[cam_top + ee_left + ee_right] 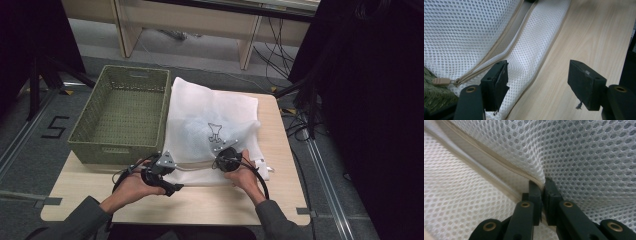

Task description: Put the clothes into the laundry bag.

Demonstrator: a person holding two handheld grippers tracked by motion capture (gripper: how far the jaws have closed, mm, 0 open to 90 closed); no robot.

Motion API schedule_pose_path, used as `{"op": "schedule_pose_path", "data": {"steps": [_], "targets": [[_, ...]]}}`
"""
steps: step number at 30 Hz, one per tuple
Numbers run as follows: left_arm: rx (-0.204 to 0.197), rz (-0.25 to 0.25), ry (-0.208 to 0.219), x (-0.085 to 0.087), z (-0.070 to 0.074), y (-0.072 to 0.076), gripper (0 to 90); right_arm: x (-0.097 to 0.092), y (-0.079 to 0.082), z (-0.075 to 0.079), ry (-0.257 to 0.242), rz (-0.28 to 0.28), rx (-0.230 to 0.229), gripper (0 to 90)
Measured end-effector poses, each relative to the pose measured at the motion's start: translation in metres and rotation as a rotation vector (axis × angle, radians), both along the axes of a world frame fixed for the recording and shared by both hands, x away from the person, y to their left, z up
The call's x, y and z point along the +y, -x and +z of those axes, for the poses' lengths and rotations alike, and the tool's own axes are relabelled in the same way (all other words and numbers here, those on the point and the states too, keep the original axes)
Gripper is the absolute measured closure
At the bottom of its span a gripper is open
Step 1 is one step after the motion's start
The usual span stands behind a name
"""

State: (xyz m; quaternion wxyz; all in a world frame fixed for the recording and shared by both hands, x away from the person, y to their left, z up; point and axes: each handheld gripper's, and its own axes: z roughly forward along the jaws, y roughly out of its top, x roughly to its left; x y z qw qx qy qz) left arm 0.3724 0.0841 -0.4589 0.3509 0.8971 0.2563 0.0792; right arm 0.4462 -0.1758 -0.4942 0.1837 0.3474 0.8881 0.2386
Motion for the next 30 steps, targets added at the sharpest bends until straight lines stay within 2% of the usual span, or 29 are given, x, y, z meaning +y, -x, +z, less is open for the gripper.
{"op": "schedule_pose_path", "data": {"steps": [2,3,4,5,7,9,12,13,15,16,17,18,19,21,22,23,24,26,28,29,30], "targets": [[0.007,0.009,-0.004,0.0,-0.001,0.0,31.5,0.0,-0.001,-0.003,-0.002,-0.019,-0.027,86.4],[0.003,-0.033,-0.053,0.003,0.001,-0.002,31.5,0.001,-0.002,-0.003,-0.003,-0.022,-0.03,86.0],[0.005,0.0,-0.015,0.001,-0.001,-0.001,31.4,0.001,-0.003,-0.003,-0.002,-0.025,-0.04,85.4],[0.011,0.013,-0.006,0.0,-0.002,-0.001,31.3,0.002,-0.004,-0.004,-0.014,-0.045,-0.044,84.8],[0.002,0.009,-0.015,0.001,-0.002,-0.002,31.1,0.002,-0.006,-0.005,-0.019,-0.052,-0.054,83.0],[0.01,0.019,-0.013,0.002,-0.002,-0.002,30.9,0.001,-0.007,-0.005,-0.022,-0.041,-0.051,79.1],[0.008,0.013,-0.022,0.004,-0.002,-0.004,30.7,0.0,-0.005,-0.002,-0.052,-0.045,-0.047,72.3],[0.013,0.027,-0.01,0.003,-0.003,-0.003,30.6,0.0,-0.004,0.0,-0.047,-0.036,-0.046,71.1],[0.013,0.027,-0.006,0.004,-0.002,-0.002,30.4,-0.001,-0.002,0.002,-0.065,-0.038,-0.05,68.8],[0.012,0.024,-0.009,0.004,-0.002,-0.002,30.4,-0.003,-0.001,0.004,-0.064,-0.02,-0.049,67.7],[0.012,0.021,-0.004,0.005,-0.003,-0.002,30.3,-0.003,0.0,0.006,-0.079,-0.028,-0.047,66.1],[0.002,0.011,-0.018,0.006,-0.002,-0.002,30.3,-0.004,0.001,0.008,-0.083,-0.023,-0.042,63.9],[0.007,0.027,-0.01,0.006,-0.002,-0.001,30.1,-0.005,0.002,0.01,-0.091,-0.022,-0.039,61.8],[0.003,0.023,-0.011,0.009,-0.001,-0.001,30.0,-0.007,0.004,0.012,-0.121,-0.032,-0.049,56.1],[-0.001,0.022,-0.009,0.01,-0.001,-0.001,29.9,-0.008,0.007,0.016,-0.125,-0.039,-0.024,53.8],[0.008,0.035,-0.003,0.011,-0.001,-0.001,29.9,-0.011,0.008,0.02,-0.133,-0.036,-0.031,51.6],[-0.003,0.027,-0.01,0.013,0.0,-0.001,29.8,-0.012,0.009,0.021,-0.162,-0.038,-0.058,50.0],[0.0,0.04,-0.001,0.015,0.0,0.0,29.1,-0.016,0.015,0.03,-0.197,-0.049,-0.027,46.9],[-0.007,0.035,-0.004,0.017,0.002,0.001,29.0,-0.02,0.019,0.036,-0.241,-0.047,-0.034,44.2],[0.002,0.048,0.007,0.017,0.001,0.001,29.0,-0.02,0.022,0.038,-0.268,-0.066,-0.031,43.5],[-0.012,0.038,-0.001,0.019,0.002,0.001,28.8,-0.022,0.024,0.041,-0.276,-0.07,-0.018,43.2]]}}
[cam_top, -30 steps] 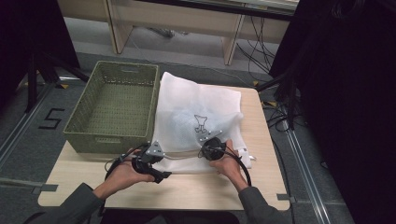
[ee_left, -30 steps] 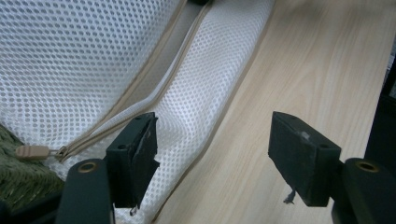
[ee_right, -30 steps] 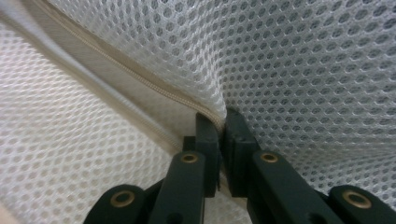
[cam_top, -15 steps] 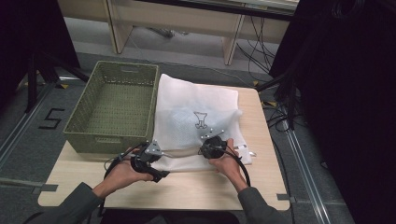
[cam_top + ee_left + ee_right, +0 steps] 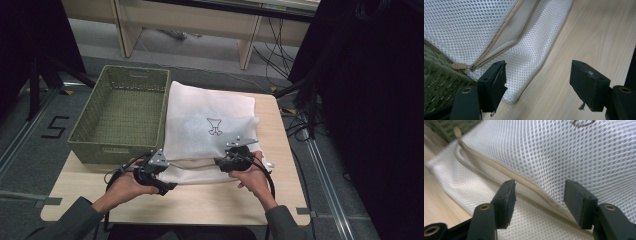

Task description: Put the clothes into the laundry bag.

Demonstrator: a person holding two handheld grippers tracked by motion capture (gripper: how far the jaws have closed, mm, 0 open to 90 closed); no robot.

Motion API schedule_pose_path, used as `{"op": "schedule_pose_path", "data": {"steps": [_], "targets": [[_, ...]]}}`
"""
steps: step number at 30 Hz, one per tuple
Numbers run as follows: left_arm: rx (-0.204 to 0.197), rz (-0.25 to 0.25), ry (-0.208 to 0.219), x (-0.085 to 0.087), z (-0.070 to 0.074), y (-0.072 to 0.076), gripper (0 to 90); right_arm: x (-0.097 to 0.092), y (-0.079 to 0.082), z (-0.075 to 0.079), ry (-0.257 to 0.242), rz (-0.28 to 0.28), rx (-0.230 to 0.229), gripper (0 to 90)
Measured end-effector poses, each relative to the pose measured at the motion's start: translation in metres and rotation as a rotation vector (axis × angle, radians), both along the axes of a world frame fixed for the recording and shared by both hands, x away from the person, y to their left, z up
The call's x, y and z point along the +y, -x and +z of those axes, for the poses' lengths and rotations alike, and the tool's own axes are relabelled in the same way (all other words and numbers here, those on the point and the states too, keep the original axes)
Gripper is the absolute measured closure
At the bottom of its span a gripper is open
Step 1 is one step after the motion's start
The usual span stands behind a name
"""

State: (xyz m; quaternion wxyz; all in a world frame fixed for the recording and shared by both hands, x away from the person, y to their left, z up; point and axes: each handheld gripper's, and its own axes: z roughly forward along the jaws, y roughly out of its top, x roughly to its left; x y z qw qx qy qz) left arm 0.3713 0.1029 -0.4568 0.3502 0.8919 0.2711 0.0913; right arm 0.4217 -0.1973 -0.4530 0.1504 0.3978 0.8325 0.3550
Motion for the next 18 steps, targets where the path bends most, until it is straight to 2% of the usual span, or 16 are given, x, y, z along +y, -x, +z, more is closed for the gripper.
{"op": "schedule_pose_path", "data": {"steps": [2,3,4,5,6,7,9,11,13,15,18], "targets": [[-0.003,0.001,0.002,0.002,0.0,0.001,28.7,-0.002,0.003,0.003,-0.027,0.01,0.001,42.8],[0.007,0.021,0.006,0.003,0.001,0.002,28.3,-0.002,0.005,0.004,-0.042,0.003,0.006,43.0],[-0.005,0.01,0.005,0.004,0.001,0.002,27.7,-0.003,0.004,0.003,-0.028,0.024,-0.015,43.0],[-0.004,0.014,0.007,0.005,0.002,0.002,27.4,-0.003,0.006,0.003,-0.021,0.018,-0.001,43.0],[0.001,0.022,0.009,0.006,0.002,0.003,27.4,-0.003,0.007,0.002,-0.021,0.018,-0.001,43.0],[-0.01,0.017,0.009,0.007,0.003,0.002,27.3,-0.004,0.007,0.001,-0.021,0.017,-0.005,42.9],[-0.007,0.031,0.021,0.008,0.003,0.003,26.7,-0.005,0.008,0.001,-0.03,0.012,0.01,42.3],[-0.009,0.026,0.021,0.01,0.004,0.003,26.2,-0.007,0.007,0.0,-0.034,0.015,0.001,41.0],[-0.014,0.033,0.021,0.012,0.005,0.003,25.1,-0.008,0.009,0.001,-0.049,-0.004,0.029,40.1],[-0.015,0.046,0.034,0.014,0.005,0.004,23.3,-0.009,0.007,0.0,-0.045,0.022,0.004,38.8],[-0.016,0.05,0.041,0.017,0.005,0.004,21.6,-0.01,0.008,0.0,-0.054,0.026,-0.01,36.6]]}}
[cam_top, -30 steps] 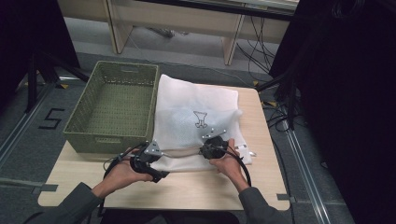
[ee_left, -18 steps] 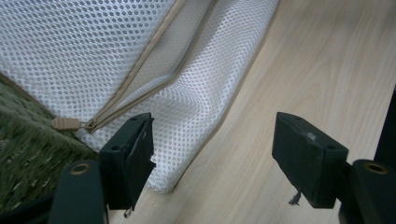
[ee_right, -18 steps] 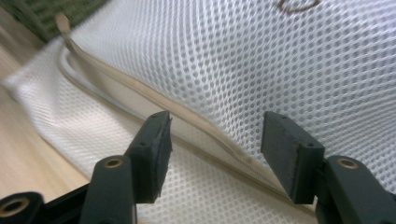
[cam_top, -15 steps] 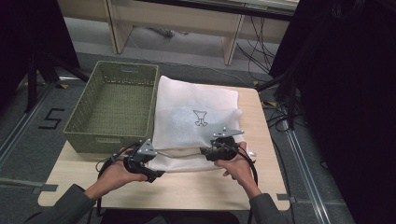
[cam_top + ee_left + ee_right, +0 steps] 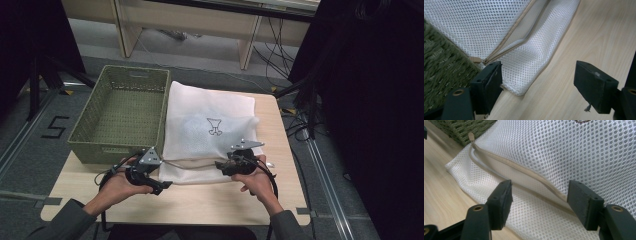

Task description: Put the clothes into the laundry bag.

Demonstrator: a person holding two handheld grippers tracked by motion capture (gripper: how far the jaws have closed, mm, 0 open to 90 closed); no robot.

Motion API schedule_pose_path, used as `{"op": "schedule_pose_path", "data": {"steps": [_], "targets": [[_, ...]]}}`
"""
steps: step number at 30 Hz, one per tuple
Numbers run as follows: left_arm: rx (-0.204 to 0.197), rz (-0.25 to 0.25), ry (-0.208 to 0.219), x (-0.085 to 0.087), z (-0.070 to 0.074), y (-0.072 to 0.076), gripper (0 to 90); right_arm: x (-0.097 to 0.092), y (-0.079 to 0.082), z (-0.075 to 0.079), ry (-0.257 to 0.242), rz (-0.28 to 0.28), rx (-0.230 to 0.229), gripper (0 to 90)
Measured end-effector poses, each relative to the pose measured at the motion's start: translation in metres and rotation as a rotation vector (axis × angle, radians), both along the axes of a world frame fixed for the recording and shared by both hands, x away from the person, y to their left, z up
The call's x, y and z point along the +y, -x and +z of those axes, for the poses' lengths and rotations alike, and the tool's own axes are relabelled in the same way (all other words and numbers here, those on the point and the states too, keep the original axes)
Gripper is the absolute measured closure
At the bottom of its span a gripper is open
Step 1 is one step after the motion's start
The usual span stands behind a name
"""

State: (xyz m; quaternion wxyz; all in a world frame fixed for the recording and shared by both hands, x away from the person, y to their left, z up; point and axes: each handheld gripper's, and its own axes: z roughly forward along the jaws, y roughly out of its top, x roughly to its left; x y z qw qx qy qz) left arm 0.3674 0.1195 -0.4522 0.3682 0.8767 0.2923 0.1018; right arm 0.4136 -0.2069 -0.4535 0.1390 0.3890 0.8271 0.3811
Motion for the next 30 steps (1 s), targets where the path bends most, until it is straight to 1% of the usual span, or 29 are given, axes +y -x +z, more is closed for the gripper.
{"op": "schedule_pose_path", "data": {"steps": [1,2,3,4,5,7,8,10,11,12,13,14,15,16,17,18,19,20,22,23,24,25,28,29,30], "targets": [[0.0,0.001,-0.002,0.001,0.0,0.0,20.9,-0.001,0.0,0.001,0.001,0.006,0.005,36.1],[0.008,0.01,0.008,0.001,0.0,0.0,21.0,-0.001,0.001,0.001,0.0,0.007,-0.006,35.6],[-0.003,0.006,0.002,0.002,0.001,0.0,20.9,0.001,0.003,0.0,-0.032,-0.016,0.0,35.3],[-0.003,0.007,0.006,0.003,0.001,-0.001,20.9,-0.003,0.003,0.001,0.0,0.008,-0.012,35.0],[0.003,0.018,0.011,0.003,0.001,-0.001,20.5,-0.003,0.006,0.001,-0.012,-0.006,-0.008,34.8],[-0.008,0.01,0.004,0.003,0.001,-0.001,19.9,-0.008,0.007,0.001,-0.008,0.0,-0.026,34.7],[-0.001,0.019,0.011,0.003,0.001,-0.001,19.7,-0.01,0.009,0.002,-0.006,-0.004,-0.008,34.7],[-0.004,0.014,0.007,0.003,0.0,0.0,19.7,-0.013,0.011,0.003,-0.009,-0.011,-0.008,34.5],[-0.016,-0.001,-0.002,0.003,0.0,0.0,19.7,-0.013,0.014,0.003,-0.023,-0.037,0.019,34.2],[-0.017,0.007,-0.007,0.004,0.0,0.001,19.7,-0.016,0.012,0.002,-0.008,-0.014,-0.02,34.2],[-0.013,0.013,-0.005,0.004,0.0,0.003,19.7,-0.016,0.015,0.003,-0.02,-0.028,-0.003,34.1],[-0.019,0.013,-0.004,0.004,0.0,0.003,19.4,-0.017,0.015,0.003,-0.022,-0.026,-0.007,34.1],[-0.031,0.011,-0.012,0.005,0.001,0.003,17.9,-0.018,0.016,0.004,-0.014,-0.022,-0.012,34.0],[-0.036,0.008,-0.015,0.006,0.001,0.003,17.3,-0.018,0.017,0.004,-0.018,-0.023,-0.005,33.7],[-0.024,0.02,-0.004,0.006,0.0,0.003,17.4,-0.018,0.019,0.005,-0.029,-0.033,0.008,32.9],[-0.031,0.024,-0.009,0.007,0.0,0.004,17.4,-0.018,0.021,0.005,-0.03,-0.039,0.01,32.6],[-0.027,0.023,-0.006,0.008,0.0,0.004,17.2,-0.02,0.021,0.005,-0.025,-0.029,-0.011,32.3],[-0.035,0.022,-0.008,0.009,0.001,0.005,17.2,-0.019,0.025,0.005,-0.046,-0.05,0.018,32.0],[-0.038,0.021,-0.006,0.011,0.001,0.006,17.2,-0.023,0.028,0.005,-0.033,-0.036,0.01,31.8],[-0.04,0.021,-0.01,0.012,0.001,0.007,17.2,-0.023,0.03,0.004,-0.039,-0.041,0.009,31.4],[-0.036,0.021,-0.009,0.013,0.001,0.008,17.0,-0.025,0.031,0.003,-0.026,-0.023,0.004,31.1],[-0.036,0.021,-0.011,0.014,0.001,0.009,16.8,-0.026,0.034,0.004,-0.031,-0.031,0.014,30.7],[-0.04,0.023,-0.005,0.016,0.0,0.011,16.6,-0.027,0.042,0.001,-0.039,-0.028,0.017,29.9],[-0.033,0.031,-0.002,0.017,0.0,0.012,16.6,-0.028,0.044,0.002,-0.03,-0.022,0.022,29.7],[-0.043,0.034,-0.001,0.018,0.0,0.013,16.5,-0.029,0.046,0.001,-0.037,-0.029,0.023,29.5]]}}
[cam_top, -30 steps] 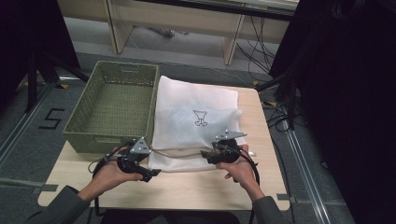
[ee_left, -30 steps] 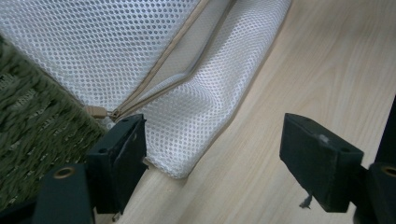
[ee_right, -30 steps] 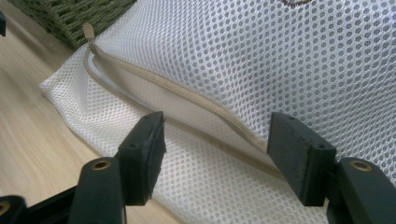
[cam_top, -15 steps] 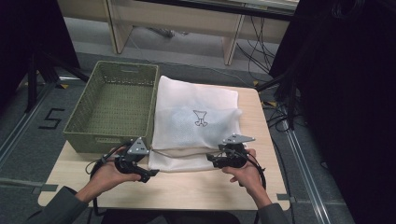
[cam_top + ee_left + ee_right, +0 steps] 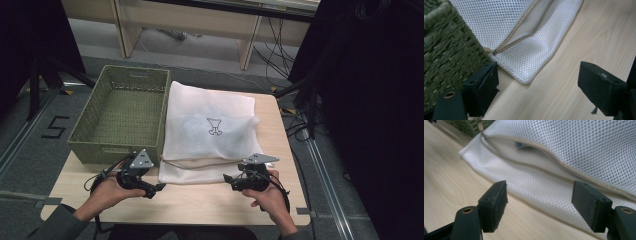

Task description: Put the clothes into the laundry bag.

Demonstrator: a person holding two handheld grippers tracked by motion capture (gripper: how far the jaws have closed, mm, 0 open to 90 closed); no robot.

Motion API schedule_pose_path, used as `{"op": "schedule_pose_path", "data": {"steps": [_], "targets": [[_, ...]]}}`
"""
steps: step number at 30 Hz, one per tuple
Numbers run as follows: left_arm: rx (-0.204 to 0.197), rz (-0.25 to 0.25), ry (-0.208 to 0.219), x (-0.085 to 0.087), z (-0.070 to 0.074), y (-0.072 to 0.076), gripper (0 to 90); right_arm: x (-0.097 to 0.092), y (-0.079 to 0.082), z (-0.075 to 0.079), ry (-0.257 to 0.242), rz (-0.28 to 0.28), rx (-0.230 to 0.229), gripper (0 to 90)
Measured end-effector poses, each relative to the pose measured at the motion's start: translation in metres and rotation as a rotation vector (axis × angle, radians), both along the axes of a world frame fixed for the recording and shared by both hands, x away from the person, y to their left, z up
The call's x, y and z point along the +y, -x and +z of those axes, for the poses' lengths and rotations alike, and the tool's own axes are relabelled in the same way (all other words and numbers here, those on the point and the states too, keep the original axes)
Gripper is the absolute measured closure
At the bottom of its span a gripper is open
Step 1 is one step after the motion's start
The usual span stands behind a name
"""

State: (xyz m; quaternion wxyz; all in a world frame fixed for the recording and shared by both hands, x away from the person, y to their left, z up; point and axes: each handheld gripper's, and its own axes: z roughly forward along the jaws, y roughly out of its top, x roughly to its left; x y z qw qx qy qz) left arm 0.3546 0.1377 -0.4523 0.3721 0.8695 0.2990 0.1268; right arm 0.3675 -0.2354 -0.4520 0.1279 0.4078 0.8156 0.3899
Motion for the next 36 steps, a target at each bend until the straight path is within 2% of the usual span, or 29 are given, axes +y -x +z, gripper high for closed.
{"op": "schedule_pose_path", "data": {"steps": [1,2,3,4,6,7,8,9,10,11,12,13,14,16,17,19,20,22,23,24,26,28,31,34,36], "targets": [[-0.006,-0.007,-0.002,0.001,0.001,0.0,16.1,0.0,0.005,0.001,-0.012,-0.015,0.028,29.3],[0.0,0.014,0.01,0.002,0.0,0.002,16.0,-0.002,0.005,0.001,-0.004,-0.004,0.008,29.2],[0.003,0.017,0.016,0.002,0.0,0.002,15.9,-0.002,0.009,0.0,-0.027,-0.021,0.034,29.0],[-0.009,0.001,0.008,0.004,0.0,0.001,15.9,-0.005,0.008,-0.001,-0.011,-0.001,0.003,28.9],[0.004,0.015,0.005,0.003,-0.002,0.004,15.7,-0.007,0.011,0.0,-0.017,-0.026,0.015,28.7],[0.001,0.0,-0.001,0.003,-0.003,0.004,15.6,-0.008,0.013,0.0,-0.024,-0.04,0.027,28.7],[0.009,0.008,0.007,0.002,-0.004,0.005,15.6,-0.011,0.013,0.0,-0.021,-0.029,0.011,28.7],[0.0,-0.011,-0.002,0.003,-0.004,0.005,15.6,-0.012,0.014,0.0,-0.014,-0.038,0.005,28.7],[0.005,0.0,-0.002,0.001,-0.005,0.006,15.6,-0.013,0.015,0.001,-0.013,-0.042,0.014,28.6],[-0.005,-0.017,-0.012,0.002,-0.005,0.006,15.6,-0.014,0.016,0.0,-0.023,-0.039,0.015,28.5],[0.01,-0.004,-0.001,0.0,-0.006,0.008,15.6,-0.012,0.019,0.001,-0.035,-0.062,0.031,28.5],[-0.001,-0.009,-0.014,0.0,-0.005,0.008,15.6,-0.013,0.02,0.001,-0.031,-0.046,0.032,28.5],[0.009,-0.004,-0.004,-0.001,-0.006,0.009,15.6,-0.015,0.02,0.001,-0.019,-0.038,0.019,28.4],[0.0,-0.014,-0.009,0.0,-0.006,0.008,15.7,-0.014,0.023,0.0,-0.036,-0.042,0.028,28.3],[0.002,-0.011,-0.009,0.0,-0.006,0.009,15.7,-0.016,0.023,0.001,-0.016,-0.038,0.017,28.2],[0.009,-0.002,0.001,-0.001,-0.006,0.01,15.7,-0.016,0.026,0.001,-0.028,-0.047,0.033,28.2],[0.004,0.0,-0.008,0.0,-0.005,0.01,15.7,-0.018,0.025,0.0,-0.016,-0.036,0.014,28.2],[0.008,-0.001,0.0,0.0,-0.005,0.011,15.7,-0.018,0.027,0.001,-0.025,-0.051,0.039,28.1],[0.006,-0.001,-0.002,0.0,-0.005,0.011,15.7,-0.02,0.025,0.001,-0.009,-0.048,0.012,28.0],[-0.001,-0.012,-0.009,0.0,-0.005,0.011,15.7,-0.02,0.025,0.0,-0.02,-0.046,0.008,28.0],[0.007,-0.012,0.003,-0.002,-0.006,0.011,15.7,-0.022,0.025,-0.001,-0.011,-0.05,0.01,28.0],[0.008,-0.003,-0.003,-0.002,-0.006,0.011,15.7,-0.023,0.023,-0.001,-0.009,-0.035,0.016,28.1],[0.009,-0.006,0.002,-0.002,-0.006,0.011,15.7,-0.022,0.023,-0.002,-0.013,-0.055,0.008,28.0],[-0.001,-0.017,-0.009,-0.001,-0.006,0.01,15.7,-0.024,0.023,-0.001,0.001,-0.05,0.018,28.0],[0.009,-0.004,-0.003,-0.001,-0.006,0.01,15.7,-0.024,0.023,-0.002,0.002,-0.048,0.017,28.0]]}}
